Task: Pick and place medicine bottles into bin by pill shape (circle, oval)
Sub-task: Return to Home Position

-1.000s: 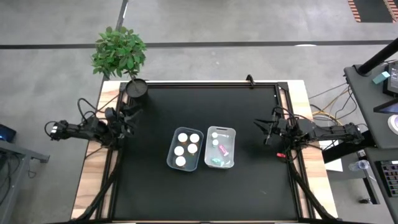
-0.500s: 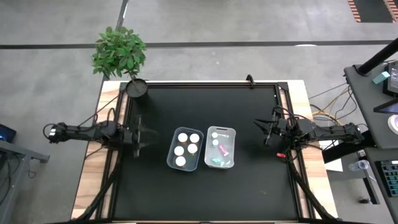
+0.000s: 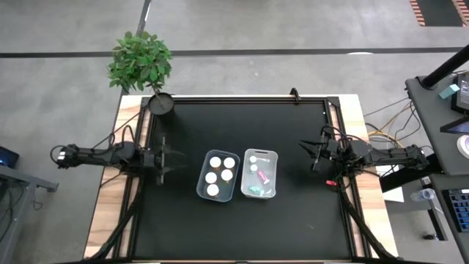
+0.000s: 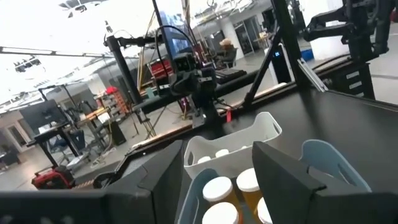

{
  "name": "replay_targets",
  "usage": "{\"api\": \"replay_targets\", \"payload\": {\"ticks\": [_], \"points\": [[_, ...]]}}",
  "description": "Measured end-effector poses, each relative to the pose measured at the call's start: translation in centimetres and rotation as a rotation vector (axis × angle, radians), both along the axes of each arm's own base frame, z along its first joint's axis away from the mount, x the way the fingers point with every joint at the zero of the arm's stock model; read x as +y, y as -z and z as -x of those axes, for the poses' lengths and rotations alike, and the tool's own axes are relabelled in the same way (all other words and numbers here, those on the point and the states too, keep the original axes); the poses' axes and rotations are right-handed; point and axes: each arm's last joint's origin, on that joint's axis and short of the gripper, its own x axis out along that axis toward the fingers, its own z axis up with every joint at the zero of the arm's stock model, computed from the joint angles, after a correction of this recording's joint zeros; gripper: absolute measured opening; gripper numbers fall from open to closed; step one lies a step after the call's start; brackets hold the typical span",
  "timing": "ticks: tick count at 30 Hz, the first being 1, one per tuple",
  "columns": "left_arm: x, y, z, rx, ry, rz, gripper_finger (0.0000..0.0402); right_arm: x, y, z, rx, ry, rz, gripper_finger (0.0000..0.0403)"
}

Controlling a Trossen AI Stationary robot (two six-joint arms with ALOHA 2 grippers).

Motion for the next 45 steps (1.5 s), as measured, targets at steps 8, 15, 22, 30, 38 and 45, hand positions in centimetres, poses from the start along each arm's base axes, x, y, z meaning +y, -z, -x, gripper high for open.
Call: {"api": "replay_targets", "payload": {"ticks": [8, 15, 22, 30, 38, 45], "points": [[0.0, 0.2, -0.2, 0.027, 0.001, -0.002, 0.0175, 0.0, 0.0, 0.0, 0.0, 0.0, 0.0, 0.005], [0.0, 0.3, -0.3, 0.035, 0.001, -0.003, 0.0175, 0.0, -0.4, 0.4, -0.055, -0.007, -0.006, 0.005], [0.0, 0.3, -0.3, 0.036, 0.002, -0.003, 0.0175, -0.5, -0.1, 0.4, -0.087, 0.008, -0.193, 0.005], [0.0, 0.3, -0.3, 0.034, 0.002, -0.003, 0.0175, 0.2, 0.7, 0.2, 0.04, -0.253, -0.09, 0.005], [0.0, 0.3, -0.3, 0.038, 0.002, -0.003, 0.0175, 0.2, 0.8, 0.2, 0.06, -0.259, 0.004, 0.005], [0.0, 0.3, -0.3, 0.04, 0.002, -0.003, 0.0175, 0.2, 0.8, 0.2, 0.048, -0.262, -0.075, 0.005]]}}
